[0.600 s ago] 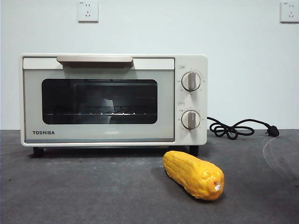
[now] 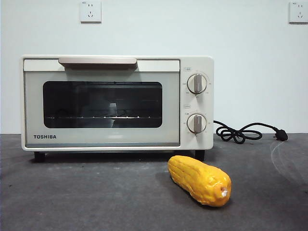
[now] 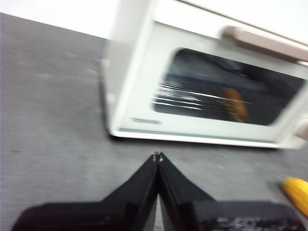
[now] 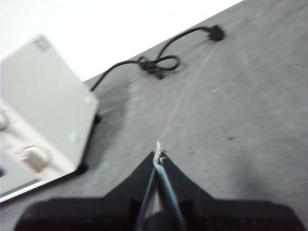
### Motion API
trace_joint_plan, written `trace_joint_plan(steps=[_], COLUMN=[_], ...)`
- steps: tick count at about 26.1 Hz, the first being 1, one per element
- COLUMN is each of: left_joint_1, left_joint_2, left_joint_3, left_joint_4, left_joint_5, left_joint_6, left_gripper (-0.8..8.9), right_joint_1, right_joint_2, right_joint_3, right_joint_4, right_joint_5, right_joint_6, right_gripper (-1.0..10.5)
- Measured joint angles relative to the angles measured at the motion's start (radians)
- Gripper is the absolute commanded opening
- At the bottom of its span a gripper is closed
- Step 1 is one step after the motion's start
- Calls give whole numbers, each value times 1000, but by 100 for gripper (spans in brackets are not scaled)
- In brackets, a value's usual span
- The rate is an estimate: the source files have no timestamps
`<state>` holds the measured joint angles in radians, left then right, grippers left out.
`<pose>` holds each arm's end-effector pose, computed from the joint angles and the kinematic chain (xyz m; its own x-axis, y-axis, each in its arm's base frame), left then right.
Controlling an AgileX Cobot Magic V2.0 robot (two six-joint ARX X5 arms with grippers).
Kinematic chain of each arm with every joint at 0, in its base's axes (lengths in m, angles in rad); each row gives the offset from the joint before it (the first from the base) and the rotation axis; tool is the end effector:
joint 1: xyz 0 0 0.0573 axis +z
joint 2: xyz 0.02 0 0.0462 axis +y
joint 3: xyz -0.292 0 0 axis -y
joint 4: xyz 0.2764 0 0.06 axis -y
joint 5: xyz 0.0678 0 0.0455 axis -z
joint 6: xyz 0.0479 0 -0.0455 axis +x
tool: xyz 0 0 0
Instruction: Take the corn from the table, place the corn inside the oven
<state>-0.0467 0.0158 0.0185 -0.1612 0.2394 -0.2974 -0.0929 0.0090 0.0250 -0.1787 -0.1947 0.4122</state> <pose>0.1165 -0.0168 0.1508 0.9472 -0.2816 -0.1533 0.2208 0.9195 -0.3251 0.1171 -0.0016 0.1519 0.9819 0.1028 -0.1589 -0.0262 0.9053 0.4240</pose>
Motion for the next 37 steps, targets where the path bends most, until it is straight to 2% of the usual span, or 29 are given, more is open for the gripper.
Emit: trace_joint_plan(steps=[3, 6, 11, 16, 20, 24, 26, 30, 34, 37], left_joint_1=[0, 0, 0, 0, 0, -5, -13, -32, -59, -78], left_joint_2=[3, 25, 114, 273, 415, 542, 587, 649, 676, 686], left_joint_3=[10, 60, 188, 314, 415, 510, 549, 605, 617, 617], left_joint_4=[-21, -74, -165, -195, -210, -251, -271, -301, -302, -303], left_joint_5=[66, 73, 97, 230, 352, 389, 389, 391, 393, 393], left_joint_6=[-8, -11, -11, -11, -8, 43, 69, 111, 125, 129], left_gripper=[-5, -6, -6, -5, -5, -5, -5, -5, -5, -5], right_joint_1=[0, 0, 0, 0, 1, 1, 1, 3, 41, 102], right_joint_2=[0, 0, 0, 4, 35, 115, 166, 290, 422, 516], right_joint_3=[0, 0, 0, 36, 106, 212, 274, 421, 578, 686], right_joint_4=[5, 13, 41, 87, 89, 60, 33, -70, -205, -306], right_joint_5=[-63, -130, -166, -289, -353, -444, -492, -573, -595, -590], right_joint_6=[54, 90, 101, 102, 103, 102, 95, 53, -17, -79], right_gripper=[1, 1, -1, 1, 1, 3, 12, 116, 138, 276])
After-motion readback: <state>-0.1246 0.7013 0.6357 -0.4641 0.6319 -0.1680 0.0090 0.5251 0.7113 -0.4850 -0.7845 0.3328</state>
